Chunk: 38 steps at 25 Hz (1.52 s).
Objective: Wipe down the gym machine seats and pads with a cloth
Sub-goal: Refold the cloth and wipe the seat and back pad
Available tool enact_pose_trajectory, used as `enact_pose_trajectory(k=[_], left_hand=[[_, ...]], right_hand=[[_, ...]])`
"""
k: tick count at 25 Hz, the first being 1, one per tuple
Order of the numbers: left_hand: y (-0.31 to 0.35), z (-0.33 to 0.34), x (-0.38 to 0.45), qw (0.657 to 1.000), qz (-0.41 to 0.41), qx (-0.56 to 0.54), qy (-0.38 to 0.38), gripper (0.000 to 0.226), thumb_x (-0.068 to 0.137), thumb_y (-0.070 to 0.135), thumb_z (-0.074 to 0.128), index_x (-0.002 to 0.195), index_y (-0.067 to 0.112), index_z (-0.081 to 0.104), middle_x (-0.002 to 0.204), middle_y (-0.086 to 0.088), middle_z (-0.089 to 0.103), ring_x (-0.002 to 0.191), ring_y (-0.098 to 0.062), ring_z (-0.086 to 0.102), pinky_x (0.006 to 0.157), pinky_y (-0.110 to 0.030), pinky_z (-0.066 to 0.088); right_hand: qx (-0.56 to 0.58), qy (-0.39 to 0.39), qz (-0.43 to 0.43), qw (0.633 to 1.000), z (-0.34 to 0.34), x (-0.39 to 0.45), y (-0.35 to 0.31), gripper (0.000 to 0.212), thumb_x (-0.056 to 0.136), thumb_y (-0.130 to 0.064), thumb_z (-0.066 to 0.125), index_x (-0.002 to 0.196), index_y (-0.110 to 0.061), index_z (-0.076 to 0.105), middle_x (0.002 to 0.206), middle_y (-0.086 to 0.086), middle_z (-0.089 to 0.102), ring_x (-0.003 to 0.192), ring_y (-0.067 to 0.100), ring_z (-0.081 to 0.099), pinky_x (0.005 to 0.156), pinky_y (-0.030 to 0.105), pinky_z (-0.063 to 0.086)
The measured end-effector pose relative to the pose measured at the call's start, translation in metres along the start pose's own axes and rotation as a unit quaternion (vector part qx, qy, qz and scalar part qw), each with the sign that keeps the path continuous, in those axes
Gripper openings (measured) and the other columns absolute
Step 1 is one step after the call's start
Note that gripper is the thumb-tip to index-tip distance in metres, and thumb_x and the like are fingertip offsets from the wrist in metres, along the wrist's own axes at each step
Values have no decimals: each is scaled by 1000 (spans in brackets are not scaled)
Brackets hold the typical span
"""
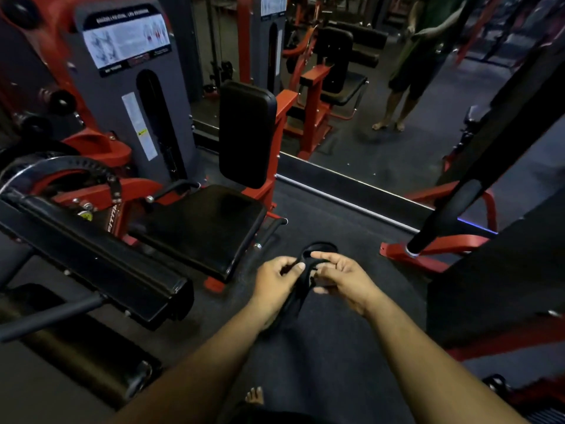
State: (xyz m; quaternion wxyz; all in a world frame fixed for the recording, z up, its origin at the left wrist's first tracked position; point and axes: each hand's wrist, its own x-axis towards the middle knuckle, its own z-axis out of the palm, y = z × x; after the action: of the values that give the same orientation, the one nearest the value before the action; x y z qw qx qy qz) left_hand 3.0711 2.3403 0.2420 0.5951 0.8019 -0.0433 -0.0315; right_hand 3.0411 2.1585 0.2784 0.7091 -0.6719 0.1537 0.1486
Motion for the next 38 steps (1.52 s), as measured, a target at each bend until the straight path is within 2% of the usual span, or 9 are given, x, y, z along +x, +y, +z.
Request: enact_pose_trajectory(k=[6, 10, 15, 17, 25, 29, 31, 36, 38], left_hand=[[-5, -1, 30, 994, 7, 89, -59, 57, 65, 33, 93, 115, 16, 71, 108, 5, 66, 96, -8, 64, 85, -21, 51], [-2, -10, 63, 993, 29, 111, -1, 24, 78, 22, 82, 101, 18, 76, 99, 2, 73, 87, -13, 69, 82, -31, 55], [0, -51, 102, 988, 74, 130, -41, 26, 77, 14, 86, 100, 9, 76, 98, -1, 71, 91, -16, 67, 77, -4, 41], [4, -61, 112, 989, 71, 120, -48, 21, 78, 15, 85, 97, 13, 75, 95, 2, 70, 89, -8, 65, 78, -9, 42], [42, -77, 137, 987, -3, -78, 142, 13, 83, 17, 80, 93, 18, 70, 87, 4, 70, 80, -4, 62, 78, -25, 49], [92, -63, 148, 957, -23, -233, 172, 9, 89, 7, 73, 97, 12, 71, 94, -7, 73, 87, -17, 67, 85, -36, 54], [122, -62, 163, 933, -14, -307, 189, 7, 93, 6, 68, 99, 8, 69, 91, -9, 75, 81, -18, 70, 80, -34, 59], [96, -69, 169, 885, -121, -418, 163, 59, 84, 54, 62, 122, 9, 68, 121, -12, 72, 105, -22, 69, 96, -42, 55], [49, -44, 146, 897, -208, -372, 116, 47, 84, 51, 63, 113, 17, 72, 114, -6, 74, 95, -16, 71, 87, -37, 56]], right_hand=[[-111, 101, -87, 985, 29, 44, -23, 8, 91, -2, 69, 96, -8, 73, 66, 1, 72, 63, 14, 68, 65, 34, 57], [-266, 106, -123, 950, 21, 70, -41, 5, 88, -24, 77, 85, -20, 75, 71, 1, 75, 67, 13, 71, 70, 37, 56], [-728, -15, -123, 674, -16, 102, -77, 47, 85, -75, 53, 105, -35, 65, 100, -9, 64, 102, 19, 62, 75, 33, 48], [-773, -43, -126, 620, -31, 123, -81, 53, 86, -73, 52, 121, -34, 59, 120, -3, 56, 116, 23, 55, 82, 38, 50], [-234, -57, -255, 937, -29, 175, -141, 23, 87, -7, 76, 91, -9, 53, 68, -8, 56, 56, -2, 50, 56, 21, 42], [15, -157, -214, 964, -35, 200, -174, 50, 88, -7, 71, 130, -16, 45, 98, -7, 68, 89, 7, 68, 73, 22, 55], [-65, -240, -149, 957, -35, 209, -158, 54, 86, -18, 71, 135, -16, 49, 121, -3, 69, 117, 16, 65, 88, 23, 55], [9, -261, -98, 960, -8, 224, -128, 41, 92, -14, 67, 131, -7, 59, 125, 12, 70, 115, 22, 67, 99, 37, 54], [35, -252, -74, 964, -1, 236, -132, 38, 93, -15, 66, 129, -7, 59, 121, 11, 72, 111, 24, 69, 91, 35, 57]])
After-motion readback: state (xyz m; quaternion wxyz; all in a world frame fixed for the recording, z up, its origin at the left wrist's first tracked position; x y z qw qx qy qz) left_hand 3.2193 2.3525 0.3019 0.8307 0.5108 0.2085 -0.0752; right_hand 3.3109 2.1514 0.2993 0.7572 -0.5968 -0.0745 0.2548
